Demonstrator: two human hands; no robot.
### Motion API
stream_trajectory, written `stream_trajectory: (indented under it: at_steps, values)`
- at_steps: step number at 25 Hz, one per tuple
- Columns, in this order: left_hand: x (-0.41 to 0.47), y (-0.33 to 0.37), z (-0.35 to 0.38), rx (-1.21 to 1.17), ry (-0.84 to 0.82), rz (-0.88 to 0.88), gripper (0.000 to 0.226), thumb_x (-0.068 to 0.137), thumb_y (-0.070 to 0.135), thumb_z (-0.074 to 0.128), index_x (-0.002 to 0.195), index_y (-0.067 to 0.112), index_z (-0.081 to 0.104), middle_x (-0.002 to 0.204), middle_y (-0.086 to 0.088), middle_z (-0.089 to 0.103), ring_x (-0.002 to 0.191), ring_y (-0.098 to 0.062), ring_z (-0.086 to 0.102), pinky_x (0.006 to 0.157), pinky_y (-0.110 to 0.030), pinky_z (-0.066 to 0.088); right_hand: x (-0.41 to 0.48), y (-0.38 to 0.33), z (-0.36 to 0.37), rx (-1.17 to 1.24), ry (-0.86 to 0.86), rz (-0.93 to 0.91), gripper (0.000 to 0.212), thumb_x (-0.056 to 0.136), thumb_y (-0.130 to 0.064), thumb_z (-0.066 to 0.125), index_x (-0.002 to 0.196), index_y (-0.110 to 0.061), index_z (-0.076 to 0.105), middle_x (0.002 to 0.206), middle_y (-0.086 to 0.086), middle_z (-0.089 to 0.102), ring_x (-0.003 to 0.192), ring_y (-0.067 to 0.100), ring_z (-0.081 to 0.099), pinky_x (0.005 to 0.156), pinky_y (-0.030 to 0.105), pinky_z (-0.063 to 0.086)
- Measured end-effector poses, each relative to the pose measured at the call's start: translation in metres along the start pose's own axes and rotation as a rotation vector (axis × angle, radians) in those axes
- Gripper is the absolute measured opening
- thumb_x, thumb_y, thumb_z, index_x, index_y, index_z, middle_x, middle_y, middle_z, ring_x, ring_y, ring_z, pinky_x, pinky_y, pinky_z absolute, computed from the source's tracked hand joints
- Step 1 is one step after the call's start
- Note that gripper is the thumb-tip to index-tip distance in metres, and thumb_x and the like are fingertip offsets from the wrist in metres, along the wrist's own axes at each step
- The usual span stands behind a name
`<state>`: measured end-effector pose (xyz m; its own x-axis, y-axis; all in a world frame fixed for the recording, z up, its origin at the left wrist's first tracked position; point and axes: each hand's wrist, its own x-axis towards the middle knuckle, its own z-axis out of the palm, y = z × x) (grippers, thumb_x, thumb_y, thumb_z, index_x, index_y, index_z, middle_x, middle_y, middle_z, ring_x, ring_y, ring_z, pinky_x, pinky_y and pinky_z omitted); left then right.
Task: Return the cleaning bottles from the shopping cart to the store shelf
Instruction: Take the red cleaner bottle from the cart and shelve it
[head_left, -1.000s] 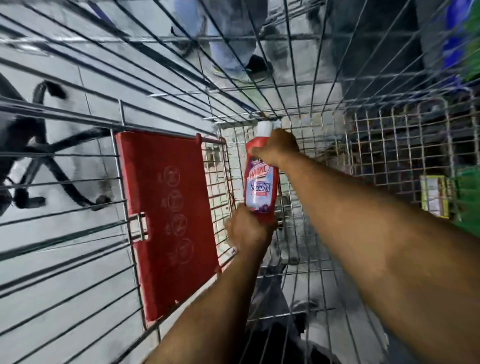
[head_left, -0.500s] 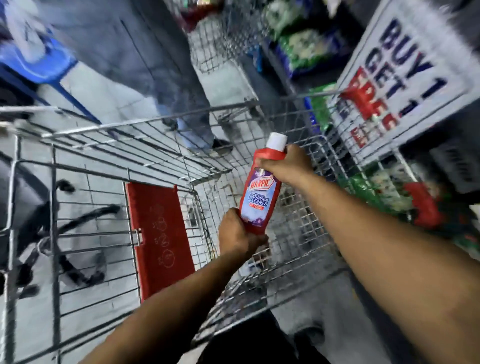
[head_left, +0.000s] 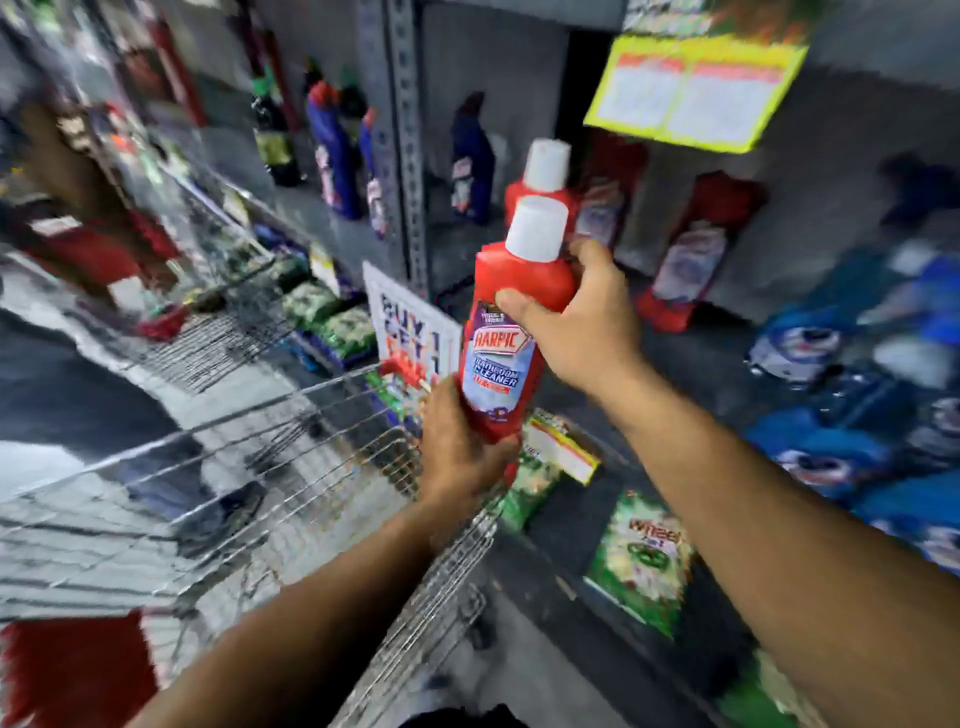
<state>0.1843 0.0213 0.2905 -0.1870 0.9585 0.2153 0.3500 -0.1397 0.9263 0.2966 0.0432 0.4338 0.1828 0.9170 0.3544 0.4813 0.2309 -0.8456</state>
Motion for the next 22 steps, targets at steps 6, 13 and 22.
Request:
stream_trajectory:
  at_steps: [6,13,22]
  values:
    - [0.029,0.049,0.091,-0.104,-0.224,0.038,0.075,0.047,0.027,0.085,0.112,0.027,0.048,0.109,0.001,0.054,0.102,-0.016,0.056,0.088,-0.033,0.050,0.027,0.013,-0.066,-0.094,0.211,0.033,0.055,0.067,-0.026,0.079,0.116,-0.018,0.055,0.108,-0.002,0.064,0.097,0.016,0.062,0.082,0.025,0.046]
    - [0.029,0.038,0.116,-0.053,-0.342,0.053,0.083,0.051,0.024,0.089,0.121,0.021,0.045,0.113,0.005,0.047,0.105,-0.008,0.046,0.092,-0.026,0.042,0.024,0.056,-0.076,-0.074,0.265,0.115,0.060,0.073,-0.028,0.076,0.127,-0.023,0.048,0.116,-0.009,0.055,0.105,0.011,0.058,0.090,0.030,0.050]
    - [0.083,0.006,0.088,-0.063,-0.641,0.160,0.052,0.062,0.012,0.047,0.111,0.022,0.062,0.110,-0.009,0.070,0.106,-0.022,0.065,0.097,-0.047,0.050,-0.055,0.156,-0.043,-0.140,-0.014,0.372,0.076,0.079,-0.036,0.058,0.145,-0.033,0.021,0.139,0.000,0.052,0.125,0.013,0.052,0.105,0.044,0.044]
